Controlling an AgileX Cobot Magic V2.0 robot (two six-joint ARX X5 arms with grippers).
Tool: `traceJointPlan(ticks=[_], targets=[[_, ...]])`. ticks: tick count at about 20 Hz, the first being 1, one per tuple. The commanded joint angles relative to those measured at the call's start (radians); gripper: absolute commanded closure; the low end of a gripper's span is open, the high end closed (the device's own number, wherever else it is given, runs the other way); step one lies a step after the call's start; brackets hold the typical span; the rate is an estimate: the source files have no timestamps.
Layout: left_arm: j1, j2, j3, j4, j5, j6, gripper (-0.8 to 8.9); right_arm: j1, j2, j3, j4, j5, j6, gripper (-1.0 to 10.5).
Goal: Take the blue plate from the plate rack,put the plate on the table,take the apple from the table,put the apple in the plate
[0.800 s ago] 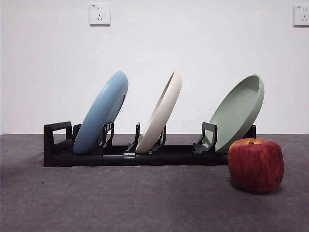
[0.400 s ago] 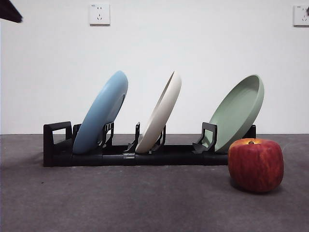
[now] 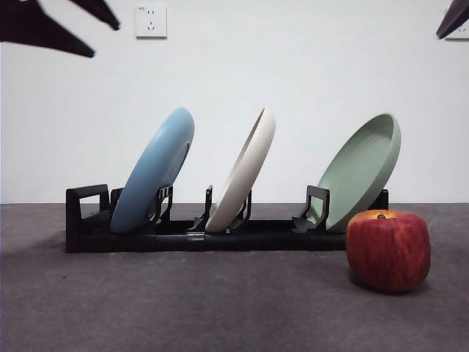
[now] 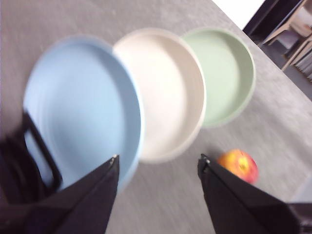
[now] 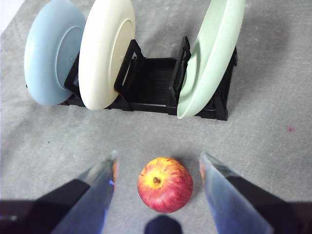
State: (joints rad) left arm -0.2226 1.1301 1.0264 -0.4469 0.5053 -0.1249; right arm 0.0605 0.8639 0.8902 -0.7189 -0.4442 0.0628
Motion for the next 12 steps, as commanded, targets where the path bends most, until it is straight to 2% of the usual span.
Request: traceJointPlan(ticks=[1, 6, 12], targets=[[-0.039, 0.092, 0.094, -0.025, -0.07, -0.005, 5.37, 0.002, 0.0, 0.005, 0.002, -0.002, -0.009, 6.6], [-0.114, 0.309, 0.274, -0.079, -0.182, 0.021, 5.38, 0.002, 0.0, 0.005, 0.0, -0.002, -0.009, 6.6], [-0.156, 0.497, 0.319, -0.033, -0.239, 0.024, 5.39, 0.002, 0.0, 0.005, 0.0, 0.0, -0.009, 6.6]])
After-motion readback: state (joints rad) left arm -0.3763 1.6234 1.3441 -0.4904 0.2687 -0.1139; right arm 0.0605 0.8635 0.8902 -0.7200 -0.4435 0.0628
